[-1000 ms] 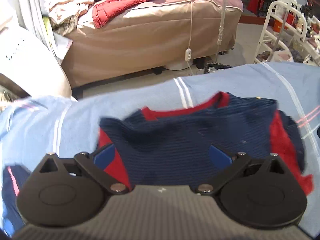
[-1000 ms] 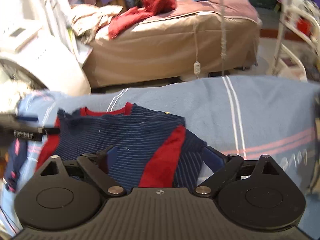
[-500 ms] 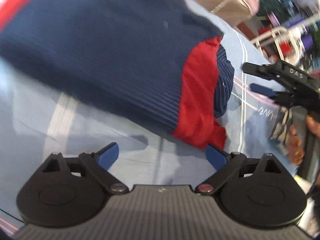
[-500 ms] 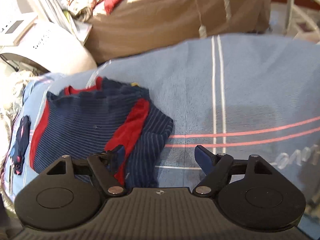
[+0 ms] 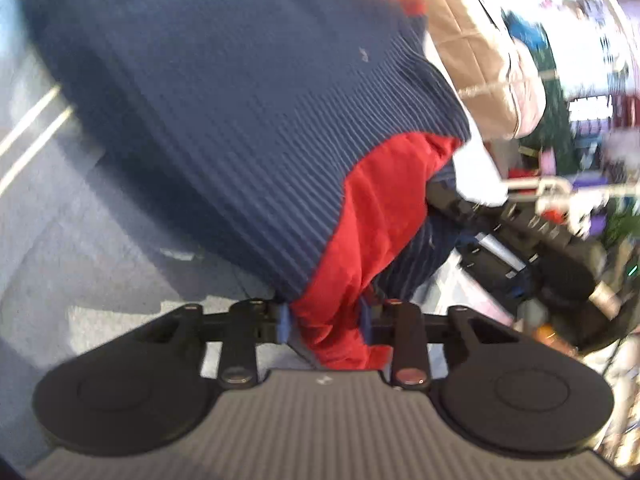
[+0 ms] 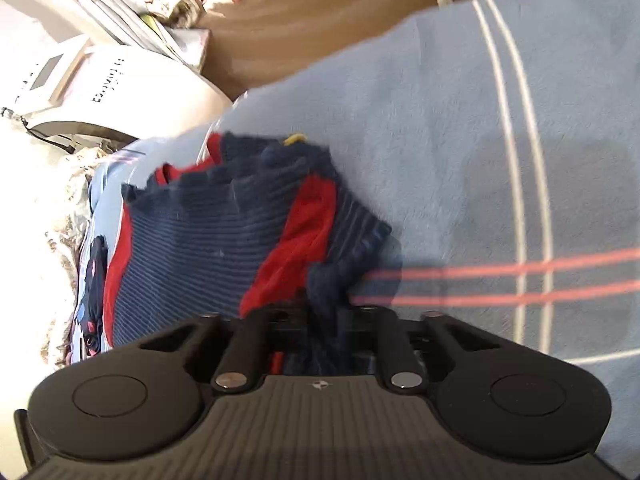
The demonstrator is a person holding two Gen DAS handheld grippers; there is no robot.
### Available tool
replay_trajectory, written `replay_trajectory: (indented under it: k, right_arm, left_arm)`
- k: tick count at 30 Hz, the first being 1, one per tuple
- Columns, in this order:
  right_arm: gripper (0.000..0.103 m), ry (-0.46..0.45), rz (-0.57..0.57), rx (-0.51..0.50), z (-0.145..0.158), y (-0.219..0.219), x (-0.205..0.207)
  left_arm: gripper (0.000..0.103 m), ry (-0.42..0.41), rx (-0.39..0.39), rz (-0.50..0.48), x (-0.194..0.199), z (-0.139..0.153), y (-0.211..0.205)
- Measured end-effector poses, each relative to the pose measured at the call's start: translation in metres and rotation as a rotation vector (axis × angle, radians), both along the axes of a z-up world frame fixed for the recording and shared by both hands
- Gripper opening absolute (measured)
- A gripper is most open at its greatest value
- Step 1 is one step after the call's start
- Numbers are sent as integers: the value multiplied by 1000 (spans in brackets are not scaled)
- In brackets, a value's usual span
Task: Fold small clothes
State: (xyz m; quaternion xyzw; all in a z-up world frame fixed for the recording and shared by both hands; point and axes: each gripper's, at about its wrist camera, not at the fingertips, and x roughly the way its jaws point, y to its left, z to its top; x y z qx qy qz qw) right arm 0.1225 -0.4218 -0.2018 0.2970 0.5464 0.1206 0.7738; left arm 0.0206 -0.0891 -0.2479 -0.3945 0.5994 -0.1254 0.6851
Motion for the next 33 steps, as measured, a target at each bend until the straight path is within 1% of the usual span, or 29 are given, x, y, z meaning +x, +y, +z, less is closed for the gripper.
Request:
replay_trajectory:
  k: [1, 4, 6, 9, 12, 14, 16, 18, 19, 21, 22, 23, 24, 25, 26, 27, 29, 30, 31, 33]
  right_arm:
    - [14, -14, -13, -11, 3, 2, -1]
    - [11, -30, -77, -30, 19, 4, -1]
    - [11, -42, -77, -22, 39, 12, 4]
    - [11, -60, -49, -10, 72, 38, 23]
    - [11, -69, -40, 32, 98, 76, 55]
    - [11, -71, -2, 60, 108, 113, 80]
    - [11, -83, 61, 53, 115, 157, 102]
    - [10, -73, 108, 47, 111, 203, 123]
    - [10, -51, 115, 40, 104, 223, 130]
    - [11, -12, 117, 8, 88, 258, 143]
    - [11, -1, 126, -21, 81, 275, 147]
    - [14, 9, 145, -44, 73, 291, 149]
    - [24, 15, 162, -58, 67, 304, 150]
    - [29, 20, 170, -59, 62, 314, 150]
    - [41, 25, 177, -48, 56, 322, 149]
    - [43, 21, 184, -26, 55, 329, 150]
    - [43, -28, 194, -5, 59, 335, 149]
    - [43, -59, 201, -22, 65, 336, 148]
    - [43, -92, 205, -50, 73, 336, 147]
    - [44, -160, 227, -111, 91, 329, 142]
  left_arm:
    - [23, 9, -18, 6, -1, 0, 3]
    - [21, 17, -70, 4, 1, 6, 12]
    - [20, 38, -125, 24, 3, 12, 23]
    - [20, 78, -233, 86, 10, 21, 48]
    - [20, 62, -301, 140, 22, 36, 86]
    - [20, 53, -332, 193, 31, 43, 120]
    - [20, 62, -363, 270, 38, 44, 161]
    - [20, 65, -345, 343, 44, 40, 201]
    - [20, 76, -339, 369, 46, 35, 221]
    - [21, 123, -338, 416, 50, 21, 257]
    - [22, 139, -310, 428, 50, 16, 270]
    - [24, 149, -263, 425, 51, 14, 285]
    - [33, 140, -198, 410, 50, 16, 299]
    - [51, 122, -131, 395, 48, 20, 311]
    - [59, 100, -73, 390, 46, 26, 323]
    - [64, 74, -39, 393, 46, 32, 332]
    - [64, 4, 12, 379, 44, 44, 350]
    - [64, -29, 42, 343, 45, 52, 351]
    - [63, -65, 72, 292, 51, 63, 355]
    - [60, -184, 136, 148, 62, 87, 342]
